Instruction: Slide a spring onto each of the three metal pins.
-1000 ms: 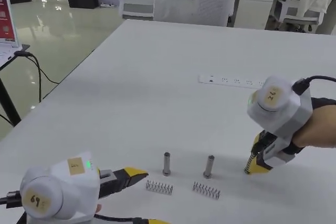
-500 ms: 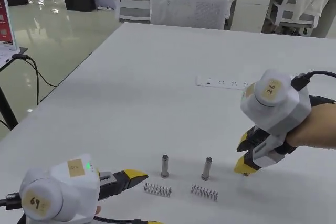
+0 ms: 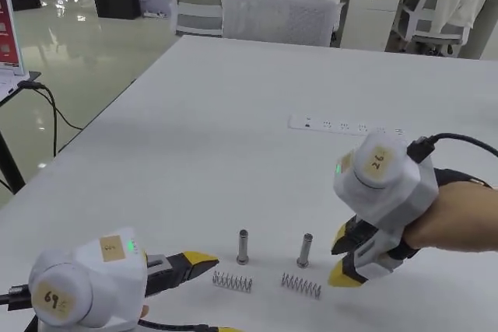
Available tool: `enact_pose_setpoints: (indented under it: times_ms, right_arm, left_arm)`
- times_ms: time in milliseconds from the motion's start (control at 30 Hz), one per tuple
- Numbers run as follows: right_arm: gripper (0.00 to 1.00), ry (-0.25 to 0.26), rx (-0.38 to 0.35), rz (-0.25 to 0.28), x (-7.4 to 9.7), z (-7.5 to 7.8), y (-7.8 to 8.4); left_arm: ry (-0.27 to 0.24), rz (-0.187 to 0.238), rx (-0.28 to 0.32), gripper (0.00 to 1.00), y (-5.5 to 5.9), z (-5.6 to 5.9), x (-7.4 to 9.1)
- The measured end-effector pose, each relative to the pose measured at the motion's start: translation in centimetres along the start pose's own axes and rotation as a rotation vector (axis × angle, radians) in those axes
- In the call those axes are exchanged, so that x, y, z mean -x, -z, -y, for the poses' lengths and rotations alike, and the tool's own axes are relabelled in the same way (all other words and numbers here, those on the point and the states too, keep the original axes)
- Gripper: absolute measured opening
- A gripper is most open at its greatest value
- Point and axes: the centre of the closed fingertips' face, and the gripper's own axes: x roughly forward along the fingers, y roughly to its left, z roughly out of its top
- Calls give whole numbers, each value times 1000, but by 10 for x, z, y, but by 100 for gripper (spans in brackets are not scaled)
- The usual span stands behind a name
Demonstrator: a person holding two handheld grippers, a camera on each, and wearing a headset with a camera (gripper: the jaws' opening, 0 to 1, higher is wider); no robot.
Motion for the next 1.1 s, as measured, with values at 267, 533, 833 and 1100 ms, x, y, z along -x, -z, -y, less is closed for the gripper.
enact_pose_setpoints:
  times_ms: [267, 533, 833, 1100]
  right_arm:
    - [18, -25, -18, 9, -15, -10, -4]
    - [14, -21, -32, 8, -28, -13, -3]
    - [11, -8, -40, 2, -35, -12, 1]
    - [8, 11, -13, -4, -37, -10, 2]
  left_arm:
    - [3, -1, -4, 56, -1, 1, 0]
    - [5, -6, -8, 54, 0, 2, 0]
    - [11, -14, -13, 52, 0, 6, -1]
    - [21, -24, -20, 50, 0, 9, -3]
